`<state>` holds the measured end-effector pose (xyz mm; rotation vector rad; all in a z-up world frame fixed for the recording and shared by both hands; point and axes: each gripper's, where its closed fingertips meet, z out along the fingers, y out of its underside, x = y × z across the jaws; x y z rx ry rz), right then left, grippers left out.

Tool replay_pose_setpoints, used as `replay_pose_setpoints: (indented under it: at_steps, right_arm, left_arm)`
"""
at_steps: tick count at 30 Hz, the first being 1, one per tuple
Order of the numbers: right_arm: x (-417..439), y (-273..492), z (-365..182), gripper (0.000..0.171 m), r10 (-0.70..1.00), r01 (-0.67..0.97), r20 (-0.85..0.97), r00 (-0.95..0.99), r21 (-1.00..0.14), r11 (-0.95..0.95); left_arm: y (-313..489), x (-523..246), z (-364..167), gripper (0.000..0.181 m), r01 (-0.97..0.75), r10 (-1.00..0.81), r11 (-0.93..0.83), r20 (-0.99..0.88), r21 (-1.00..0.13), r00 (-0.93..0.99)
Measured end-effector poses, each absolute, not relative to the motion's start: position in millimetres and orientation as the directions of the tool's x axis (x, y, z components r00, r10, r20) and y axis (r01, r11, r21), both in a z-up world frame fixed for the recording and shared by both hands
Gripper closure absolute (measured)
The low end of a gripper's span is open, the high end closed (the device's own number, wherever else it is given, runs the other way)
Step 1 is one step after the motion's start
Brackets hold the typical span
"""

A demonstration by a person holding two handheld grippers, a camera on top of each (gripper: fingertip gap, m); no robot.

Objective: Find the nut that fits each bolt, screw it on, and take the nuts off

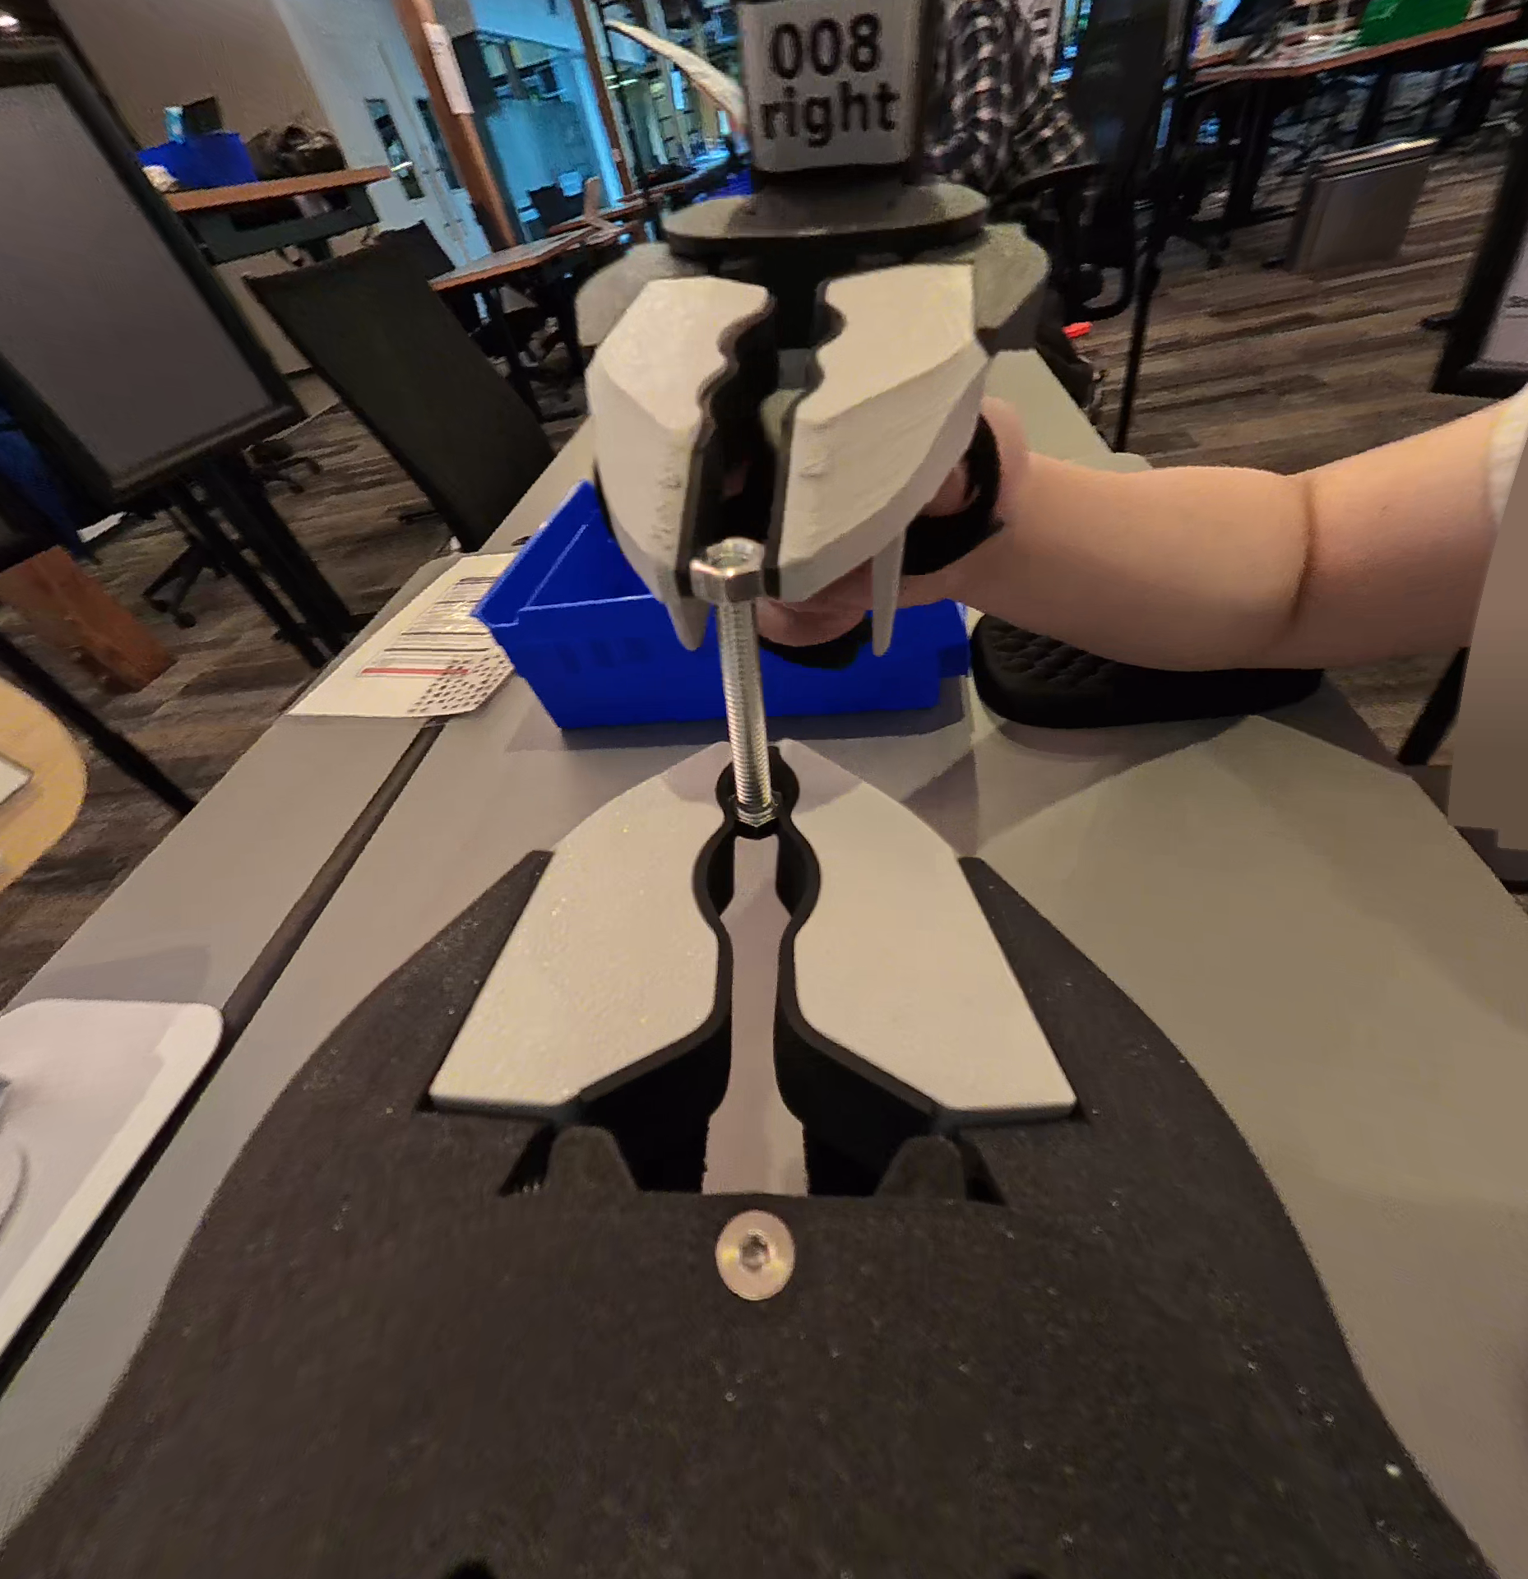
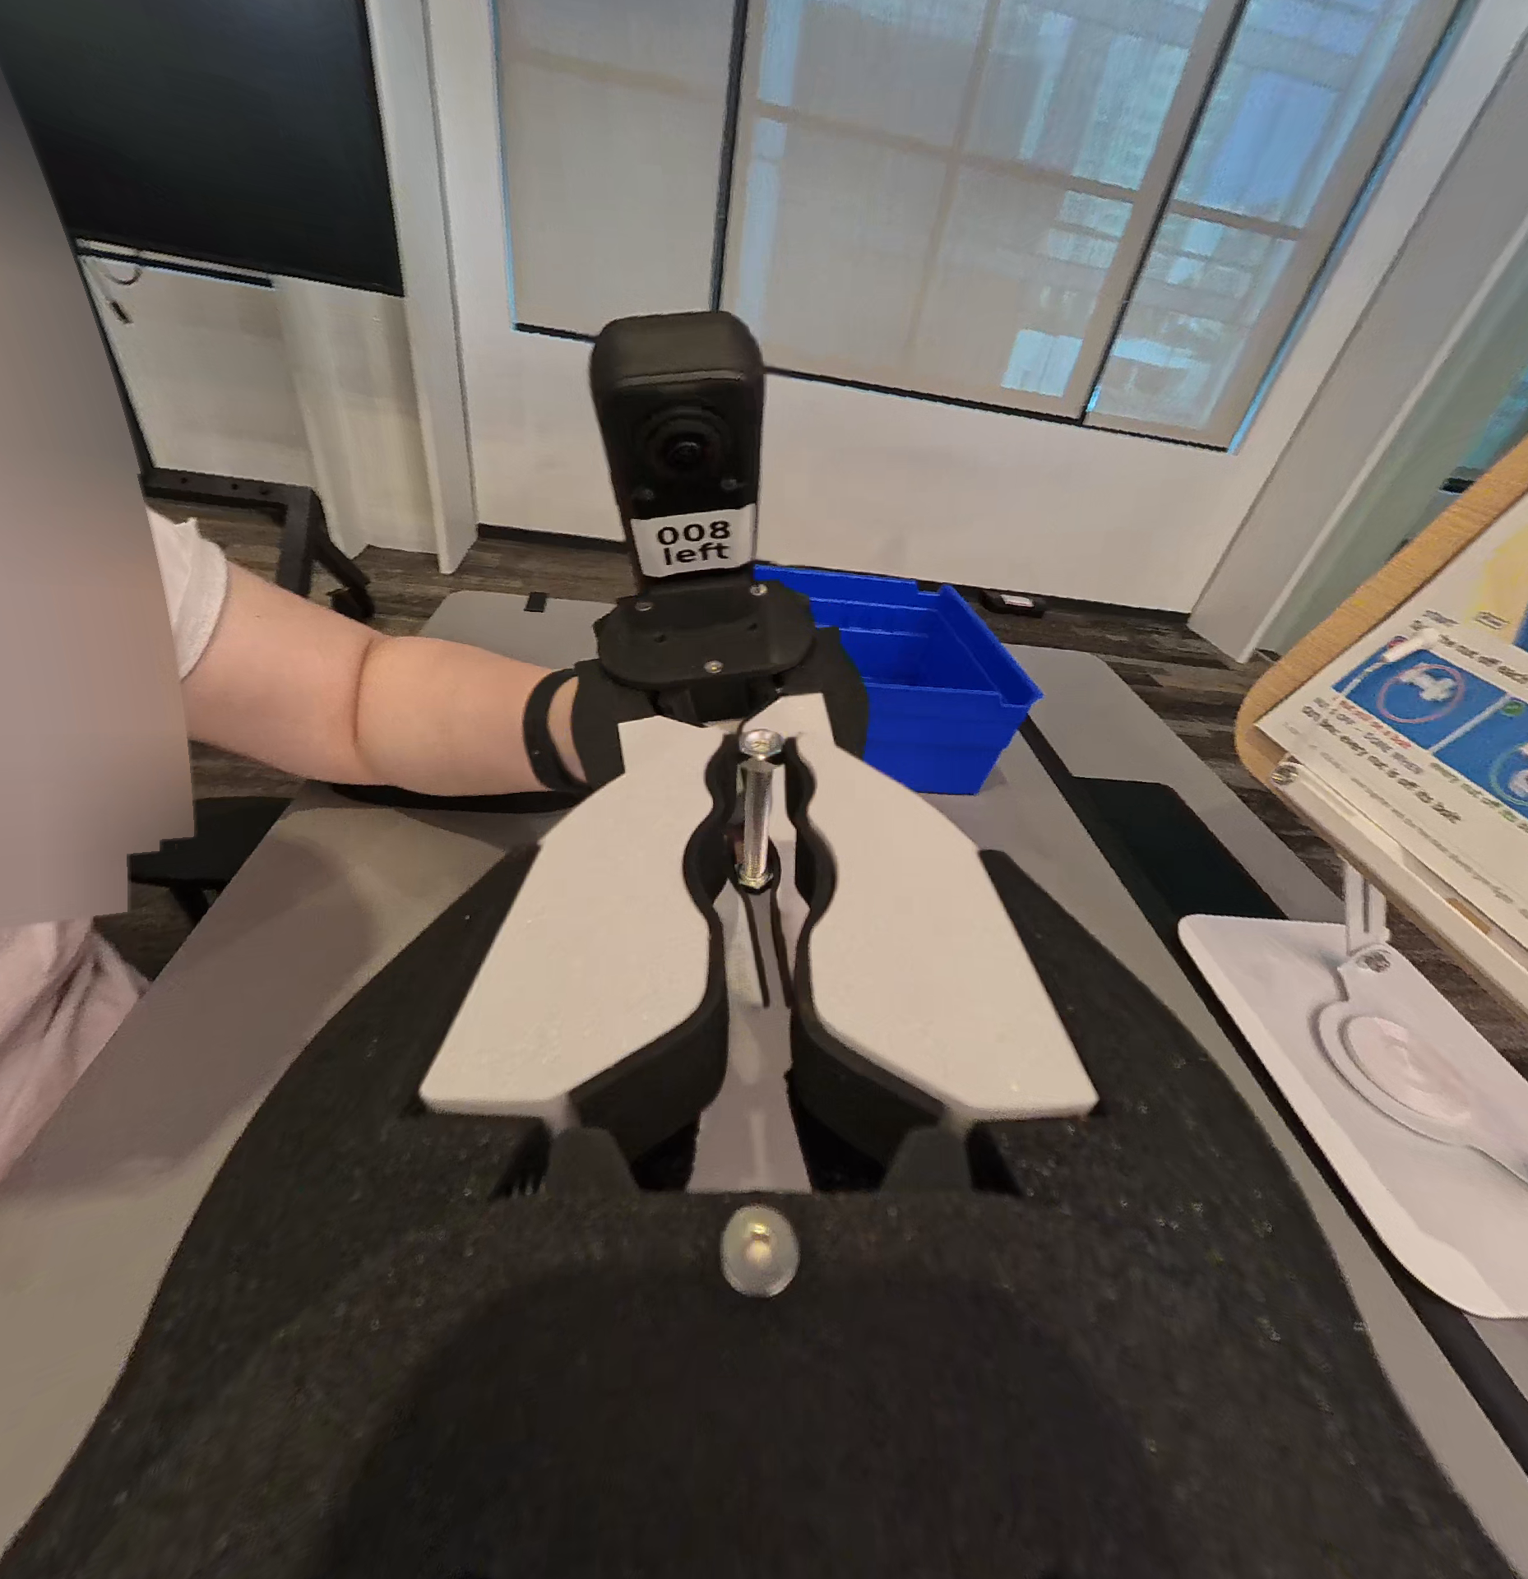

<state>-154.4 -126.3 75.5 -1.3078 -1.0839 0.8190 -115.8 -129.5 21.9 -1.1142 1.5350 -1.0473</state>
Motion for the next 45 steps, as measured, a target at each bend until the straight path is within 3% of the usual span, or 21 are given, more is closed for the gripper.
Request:
replay_pose_setpoints:
  at_steps: [9,15,21,28,33,45]
  right_arm:
    - [-156,-106,80,0.16,0.803,0.108,0.196,0.563,-0.981,0.164]
    - [-156,-107,80,0.16,0.804,0.114,0.199,0.56,-0.98,0.163]
    - [-151,-120,89,0.144,0.861,0.111,0.242,0.447,-0.97,0.215]
    - [-146,-150,87,0.143,0.974,0.052,0.153,0.169,-0.988,0.147]
    - [-153,-164,75,0.145,0.996,0.072,0.082,0.029,-0.994,0.08]
    - [-162,-179,70,0.154,0.995,0.028,0.038,-0.095,-0.999,0.041]
  left_arm:
    - [-106,-117,26,0.178,-0.217,-0.977,0.199,-0.21,-0.956,0.028]
    - [-109,-117,26,0.178,-0.214,-0.981,0.188,-0.194,-0.959,0.006]
    - [-127,-117,22,0.178,-0.215,-0.979,0.183,-0.159,-0.959,-0.126]
    - [-166,-119,18,0.178,-0.196,-0.928,0.172,-0.092,-0.965,-0.36]
    - [-175,-118,14,0.178,-0.201,-0.913,0.208,-0.116,-0.957,-0.391]
    - [-192,-122,19,0.178,-0.173,-0.875,0.193,-0.09,-0.966,-0.475]
